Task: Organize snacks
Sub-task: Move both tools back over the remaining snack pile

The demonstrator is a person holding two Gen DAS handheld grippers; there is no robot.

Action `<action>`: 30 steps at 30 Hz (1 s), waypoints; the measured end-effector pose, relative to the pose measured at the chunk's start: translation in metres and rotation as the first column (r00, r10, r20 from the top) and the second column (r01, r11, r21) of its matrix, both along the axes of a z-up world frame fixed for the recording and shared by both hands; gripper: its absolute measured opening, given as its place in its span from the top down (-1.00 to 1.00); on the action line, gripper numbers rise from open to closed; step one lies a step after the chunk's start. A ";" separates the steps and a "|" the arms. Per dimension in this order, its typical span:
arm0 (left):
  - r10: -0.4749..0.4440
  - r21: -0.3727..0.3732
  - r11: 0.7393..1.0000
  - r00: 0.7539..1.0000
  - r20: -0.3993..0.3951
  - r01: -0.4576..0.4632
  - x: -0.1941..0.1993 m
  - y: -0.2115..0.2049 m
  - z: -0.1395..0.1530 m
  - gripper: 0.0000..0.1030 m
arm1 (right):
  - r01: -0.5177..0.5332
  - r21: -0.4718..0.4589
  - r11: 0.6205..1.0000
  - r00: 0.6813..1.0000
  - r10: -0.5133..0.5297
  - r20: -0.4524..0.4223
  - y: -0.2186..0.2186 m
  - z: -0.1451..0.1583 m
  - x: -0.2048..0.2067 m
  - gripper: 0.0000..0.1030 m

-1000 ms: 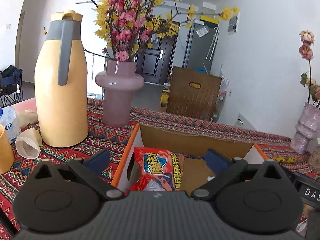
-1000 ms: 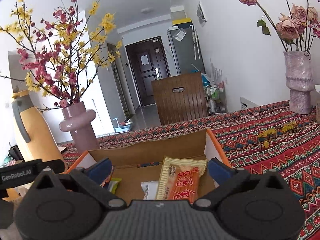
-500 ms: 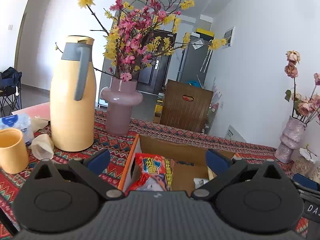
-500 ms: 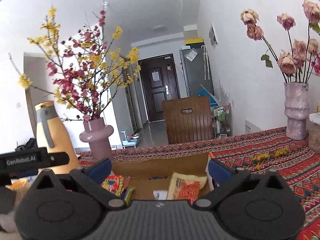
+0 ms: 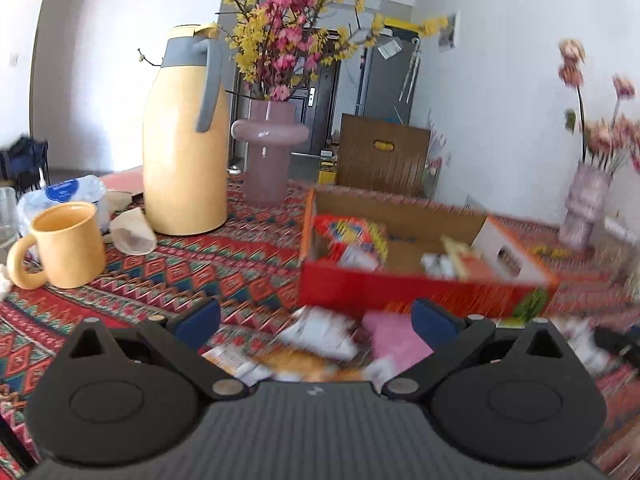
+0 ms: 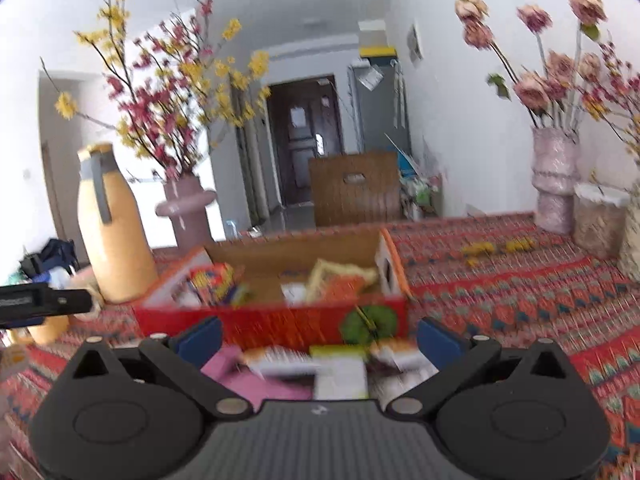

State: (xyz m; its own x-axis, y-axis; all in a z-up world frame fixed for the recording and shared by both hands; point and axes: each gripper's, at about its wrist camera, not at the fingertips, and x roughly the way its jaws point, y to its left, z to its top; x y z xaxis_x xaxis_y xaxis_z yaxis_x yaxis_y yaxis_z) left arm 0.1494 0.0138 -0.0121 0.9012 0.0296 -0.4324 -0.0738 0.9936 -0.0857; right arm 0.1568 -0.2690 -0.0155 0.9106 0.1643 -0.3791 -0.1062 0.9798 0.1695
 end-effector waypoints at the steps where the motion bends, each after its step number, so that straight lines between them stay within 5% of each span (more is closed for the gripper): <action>1: -0.002 0.025 1.000 1.000 0.003 0.002 -0.004 0.001 -0.008 -1.00 | 0.009 0.003 1.000 1.000 -0.008 -0.014 -0.004 -0.006 -0.004 -1.00; 9: -0.042 0.044 0.998 0.999 -0.009 0.043 -0.011 0.005 -0.041 -1.00 | 0.065 0.090 0.994 0.994 -0.057 -0.092 -0.039 -0.050 -0.047 -1.00; 30: -0.067 -0.056 0.996 0.998 -0.011 0.066 -0.011 0.019 -0.045 -1.00 | 0.050 0.078 0.996 0.997 -0.044 -0.067 -0.033 -0.056 -0.051 -1.00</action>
